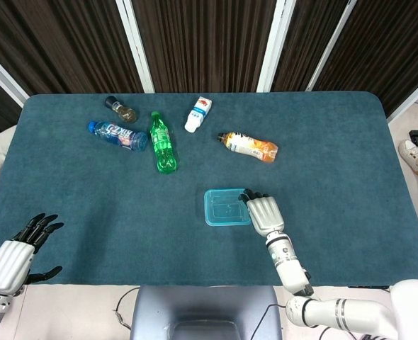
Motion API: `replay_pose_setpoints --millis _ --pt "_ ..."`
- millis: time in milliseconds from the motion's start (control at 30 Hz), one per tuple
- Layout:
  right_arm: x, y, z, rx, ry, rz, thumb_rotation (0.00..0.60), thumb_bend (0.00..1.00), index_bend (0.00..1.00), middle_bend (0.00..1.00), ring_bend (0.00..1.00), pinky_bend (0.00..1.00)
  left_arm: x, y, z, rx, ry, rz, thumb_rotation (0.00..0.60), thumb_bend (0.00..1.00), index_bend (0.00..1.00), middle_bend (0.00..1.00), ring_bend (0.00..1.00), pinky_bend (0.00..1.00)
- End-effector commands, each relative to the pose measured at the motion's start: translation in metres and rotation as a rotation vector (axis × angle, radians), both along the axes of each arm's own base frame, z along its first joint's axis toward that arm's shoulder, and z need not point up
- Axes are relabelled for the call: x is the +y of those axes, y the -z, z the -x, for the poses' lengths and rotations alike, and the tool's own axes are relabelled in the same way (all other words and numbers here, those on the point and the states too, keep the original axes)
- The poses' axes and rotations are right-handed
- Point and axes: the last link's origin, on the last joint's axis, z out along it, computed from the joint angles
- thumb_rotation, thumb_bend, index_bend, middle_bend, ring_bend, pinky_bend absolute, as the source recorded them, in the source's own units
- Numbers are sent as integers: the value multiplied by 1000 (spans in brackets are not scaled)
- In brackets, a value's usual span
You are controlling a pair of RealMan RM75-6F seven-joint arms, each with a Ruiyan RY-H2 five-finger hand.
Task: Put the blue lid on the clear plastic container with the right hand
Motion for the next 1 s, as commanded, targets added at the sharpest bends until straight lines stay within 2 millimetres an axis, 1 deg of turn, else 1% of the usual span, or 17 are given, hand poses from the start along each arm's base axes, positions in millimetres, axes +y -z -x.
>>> replay_pose_setpoints --millis 33,300,700,867,1000 --pt "0 1 0 -3 0 -6 600 455 402 310 324 472 0 0 0 0 -1 0 600 495 207 110 71 349" --pt "0 7 4 -31 29 -53 600 455 401 310 317 466 0 -1 0 -5 0 -2 600 496 207 110 71 349" --pt "-1 8 9 -71 51 -89 600 455 399 310 312 461 1 -1 0 -7 -1 -1 600 496 207 111 71 349" --pt "-1 4 9 -74 43 -82 600 455 395 310 299 446 1 -1 0 -8 -1 2 600 496 207 110 71 349" --pt "2 -5 5 -64 13 -55 600 455 364 304 261 402 1 -1 0 -8 1 4 600 496 207 111 71 349"
